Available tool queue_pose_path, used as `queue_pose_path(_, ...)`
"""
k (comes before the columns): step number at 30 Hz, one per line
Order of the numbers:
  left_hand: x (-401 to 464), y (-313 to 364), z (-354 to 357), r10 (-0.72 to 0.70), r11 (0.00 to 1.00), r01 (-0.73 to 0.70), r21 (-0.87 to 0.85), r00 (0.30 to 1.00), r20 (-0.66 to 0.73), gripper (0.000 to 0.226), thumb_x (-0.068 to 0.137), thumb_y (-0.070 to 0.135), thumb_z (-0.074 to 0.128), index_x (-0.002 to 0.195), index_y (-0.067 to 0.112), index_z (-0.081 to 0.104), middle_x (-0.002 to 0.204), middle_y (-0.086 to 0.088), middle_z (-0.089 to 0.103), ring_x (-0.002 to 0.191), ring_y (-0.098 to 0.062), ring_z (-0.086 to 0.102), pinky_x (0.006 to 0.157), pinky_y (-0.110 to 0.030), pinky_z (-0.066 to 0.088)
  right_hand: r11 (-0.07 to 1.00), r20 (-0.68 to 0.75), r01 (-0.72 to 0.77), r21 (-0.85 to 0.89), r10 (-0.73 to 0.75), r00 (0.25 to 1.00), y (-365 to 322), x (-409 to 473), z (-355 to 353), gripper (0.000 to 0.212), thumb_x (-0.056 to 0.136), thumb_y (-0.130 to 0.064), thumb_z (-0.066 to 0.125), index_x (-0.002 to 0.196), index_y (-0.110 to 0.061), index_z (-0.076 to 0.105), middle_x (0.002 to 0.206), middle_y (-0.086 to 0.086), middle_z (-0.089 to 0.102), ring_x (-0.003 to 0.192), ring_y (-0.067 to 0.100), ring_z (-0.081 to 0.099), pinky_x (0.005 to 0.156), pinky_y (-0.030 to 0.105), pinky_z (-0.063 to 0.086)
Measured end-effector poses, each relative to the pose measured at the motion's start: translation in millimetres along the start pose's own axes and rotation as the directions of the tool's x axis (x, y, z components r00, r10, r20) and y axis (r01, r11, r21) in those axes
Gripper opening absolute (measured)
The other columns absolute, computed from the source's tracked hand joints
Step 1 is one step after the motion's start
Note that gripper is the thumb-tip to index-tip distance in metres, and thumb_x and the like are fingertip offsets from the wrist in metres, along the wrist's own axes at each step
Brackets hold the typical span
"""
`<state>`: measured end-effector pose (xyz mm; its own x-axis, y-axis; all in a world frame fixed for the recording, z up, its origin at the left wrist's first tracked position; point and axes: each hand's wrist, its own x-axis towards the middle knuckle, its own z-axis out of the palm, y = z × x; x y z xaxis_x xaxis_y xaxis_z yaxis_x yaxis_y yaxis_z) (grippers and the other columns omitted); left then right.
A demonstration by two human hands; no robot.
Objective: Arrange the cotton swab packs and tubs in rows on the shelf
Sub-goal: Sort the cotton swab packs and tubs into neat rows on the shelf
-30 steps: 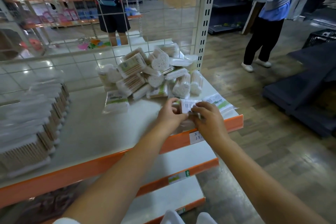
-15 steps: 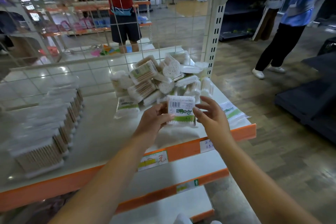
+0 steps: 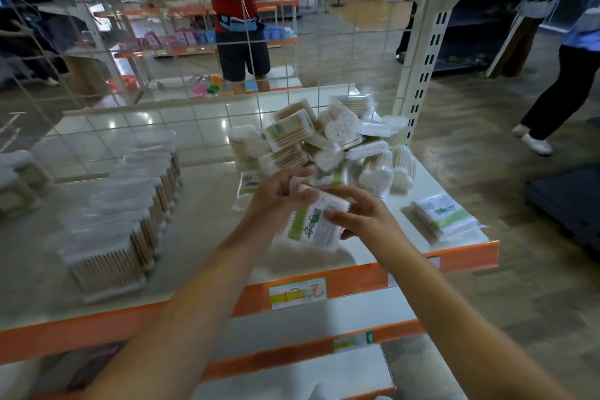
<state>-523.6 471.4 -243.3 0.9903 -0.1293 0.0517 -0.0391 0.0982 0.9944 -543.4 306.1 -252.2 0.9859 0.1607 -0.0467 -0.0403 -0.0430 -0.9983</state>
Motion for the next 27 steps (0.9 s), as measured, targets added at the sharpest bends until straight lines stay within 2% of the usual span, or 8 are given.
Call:
queue_pose_path(2,-0.4,-0.4,-4.5,-0.012,1.0,0.011,-0.02,0.999,-0.034,0.041,0.062,0.015,0.073,0.102,0.019,0.063,0.085,0.0,0.07,0.083,-0.022,0.066,0.08,-0.04,0.052,1.0,-0.002,-0.002,0.006,0.002,1.0,-1.2,1.7,5.5,0.028,0.079,-0.007,0.069,0.103,-0.019,0.063,0.102,0.021,0.065,0.088,0.034,0.063,0.069,0.042,0.051)
queue_pose_path(6,-4.1,-2.0,-11.9,-0.022,0.996,0.015,-0.084,0.996,-0.083,0.048,0.068,0.011,0.069,0.115,0.01,0.057,0.104,-0.01,0.065,0.092,-0.025,0.065,0.077,-0.036,0.054,0.977,-0.074,0.003,0.211,0.013,0.997,-3.9,3.8,14.8,0.019,0.079,0.003,0.065,0.084,-0.011,0.052,0.096,0.016,0.064,0.078,0.027,0.064,0.058,0.034,0.054)
queue_pose_path(9,-9.3,-3.1,-12.6,-0.009,0.989,-0.007,-0.147,0.994,-0.108,0.038,0.074,-0.003,0.066,0.108,0.012,0.058,0.096,-0.009,0.065,0.088,-0.024,0.066,0.069,-0.032,0.056,0.943,-0.139,0.044,0.329,0.002,0.99,-4.5,5.1,24.2,0.025,0.08,0.007,0.062,0.08,-0.01,0.044,0.09,0.016,0.059,0.077,0.027,0.065,0.06,0.034,0.057)
queue_pose_path(14,-15.6,-0.5,-11.1,0.011,0.984,-0.028,-0.176,0.995,-0.097,0.03,0.078,-0.006,0.062,0.099,0.014,0.064,0.092,-0.003,0.072,0.091,-0.022,0.067,0.077,-0.033,0.056,0.901,-0.179,0.113,0.42,-0.04,0.983,-7.6,6.4,34.4,0.027,0.081,0.008,0.059,0.078,-0.011,0.041,0.075,0.004,0.059,0.074,0.022,0.065,0.065,0.036,0.058)
queue_pose_path(16,-17.3,1.8,-12.0,0.003,0.984,-0.023,-0.179,0.994,-0.11,0.029,0.078,-0.008,0.059,0.098,0.012,0.065,0.092,-0.003,0.072,0.09,-0.022,0.068,0.079,-0.033,0.056,0.929,-0.186,0.122,0.35,-0.058,0.981,-8.6,6.1,35.4,0.027,0.081,0.006,0.061,0.078,-0.012,0.041,0.076,0.004,0.059,0.072,0.018,0.065,0.062,0.031,0.057)
queue_pose_path(20,-20.9,4.5,-17.3,-0.021,0.984,-0.009,-0.179,0.986,-0.166,0.027,0.077,-0.01,0.06,0.095,0.009,0.067,0.089,-0.004,0.073,0.084,-0.019,0.068,0.072,-0.025,0.056,0.984,-0.264,0.176,0.037,-0.16,0.951,-1.9,8.0,40.9,0.027,0.079,-0.008,0.07,0.075,-0.016,0.045,0.078,0.003,0.056,0.069,0.013,0.056,0.06,0.026,0.048)
queue_pose_path(23,-24.0,5.5,-20.0,-0.031,0.986,-0.002,-0.169,0.981,-0.193,0.026,0.076,-0.012,0.061,0.092,0.009,0.066,0.086,-0.003,0.073,0.083,-0.019,0.068,0.075,-0.029,0.057,0.946,-0.346,0.215,-0.243,-0.292,0.892,1.1,10.1,46.9,0.029,0.076,-0.017,0.074,0.073,-0.027,0.047,0.08,0.001,0.05,0.067,0.013,0.046,0.06,0.019,0.039)
queue_pose_path(27,-27.2,7.9,-26.7,-0.037,0.99,0.004,-0.142,0.972,-0.232,0.028,0.076,-0.011,0.062,0.091,0.012,0.062,0.089,-0.005,0.07,0.087,-0.023,0.066,0.081,-0.037,0.054,0.9,-0.276,0.245,-0.362,-0.354,0.894,-8.5,11.4,59.0,0.019,0.081,-0.008,0.065,0.081,-0.025,0.057,0.078,-0.003,0.058,0.065,0.007,0.05,0.057,0.009,0.039)
